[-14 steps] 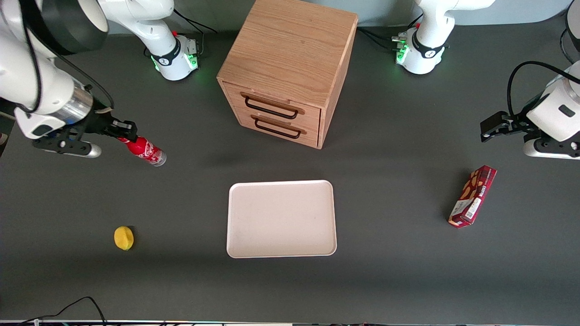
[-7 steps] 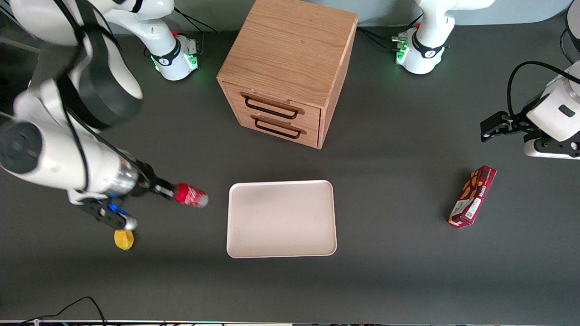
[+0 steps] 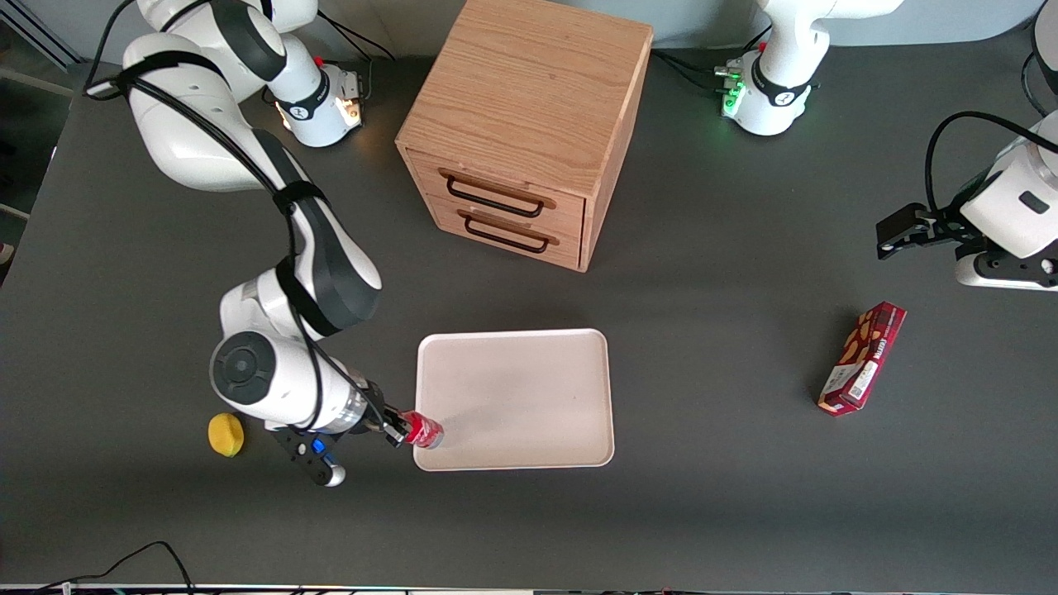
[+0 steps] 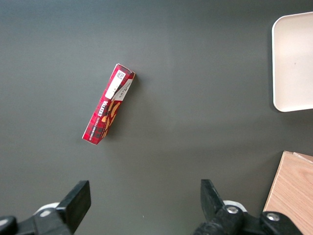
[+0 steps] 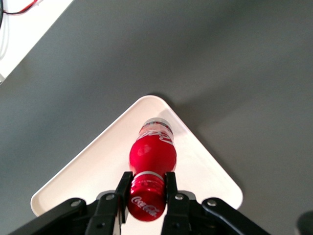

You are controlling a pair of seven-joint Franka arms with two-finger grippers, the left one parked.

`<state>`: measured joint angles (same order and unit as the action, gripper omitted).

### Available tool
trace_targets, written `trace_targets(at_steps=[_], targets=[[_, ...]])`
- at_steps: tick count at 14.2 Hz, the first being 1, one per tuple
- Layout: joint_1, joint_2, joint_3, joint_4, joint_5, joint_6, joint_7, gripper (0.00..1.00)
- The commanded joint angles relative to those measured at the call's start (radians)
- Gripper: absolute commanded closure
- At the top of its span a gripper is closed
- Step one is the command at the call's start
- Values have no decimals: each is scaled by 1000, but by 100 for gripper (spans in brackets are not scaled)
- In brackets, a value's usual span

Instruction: Place coke bottle on tray

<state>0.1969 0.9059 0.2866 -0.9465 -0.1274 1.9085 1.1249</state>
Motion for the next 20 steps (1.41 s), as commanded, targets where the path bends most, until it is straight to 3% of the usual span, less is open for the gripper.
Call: trace_targets(at_steps=[1, 3, 4, 5, 9, 11, 12, 15, 17, 20], targets=[[18, 42, 11, 63, -49, 10, 42, 100], [27, 57, 9, 61, -60, 27, 59, 100], [24, 59, 9, 61, -60, 26, 58, 58], [26, 56, 9, 60, -73, 21, 55, 3], [-26, -17, 94, 61, -141, -128, 26, 0], [-88, -125, 202, 55, -205, -289, -78, 0], [-117, -186, 244, 52, -216, -368, -126, 0], [-190, -422, 255, -56, -199, -532, -320, 0], [-246, -607, 200, -208, -90, -566, -465, 0], [-243, -905, -76, -522, 115, -519, -710, 0]])
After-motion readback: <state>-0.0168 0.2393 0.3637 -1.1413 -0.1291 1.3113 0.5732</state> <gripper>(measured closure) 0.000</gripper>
